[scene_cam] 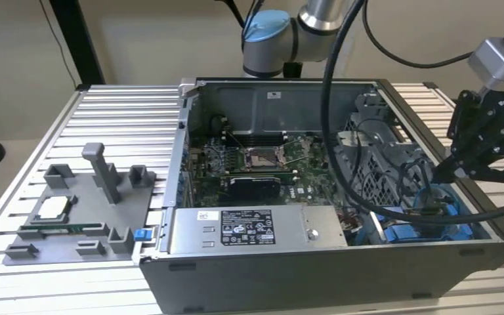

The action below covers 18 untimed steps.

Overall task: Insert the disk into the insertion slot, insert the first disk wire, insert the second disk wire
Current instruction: 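Insert the second disk wire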

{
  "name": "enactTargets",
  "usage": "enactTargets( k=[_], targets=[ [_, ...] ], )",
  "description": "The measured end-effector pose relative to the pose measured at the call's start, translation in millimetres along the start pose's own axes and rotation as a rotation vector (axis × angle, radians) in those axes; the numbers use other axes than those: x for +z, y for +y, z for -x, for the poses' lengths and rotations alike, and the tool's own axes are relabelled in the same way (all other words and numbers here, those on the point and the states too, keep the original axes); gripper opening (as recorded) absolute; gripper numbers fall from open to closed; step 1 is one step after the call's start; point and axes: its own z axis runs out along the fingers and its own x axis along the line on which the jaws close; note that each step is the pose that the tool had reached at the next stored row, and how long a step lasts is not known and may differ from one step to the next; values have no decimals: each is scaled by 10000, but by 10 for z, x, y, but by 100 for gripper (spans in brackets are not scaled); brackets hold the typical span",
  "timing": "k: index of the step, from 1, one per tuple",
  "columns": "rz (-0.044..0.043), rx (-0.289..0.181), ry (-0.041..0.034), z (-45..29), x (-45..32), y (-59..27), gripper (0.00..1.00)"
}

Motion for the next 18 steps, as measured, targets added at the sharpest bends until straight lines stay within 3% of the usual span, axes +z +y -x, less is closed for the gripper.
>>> enactTargets(
  k=[7,18],
  targets=[
    [-102,-17,-7,-14,24,258,0],
    [-67,-288,24,-79,32,358,0]
  ],
)
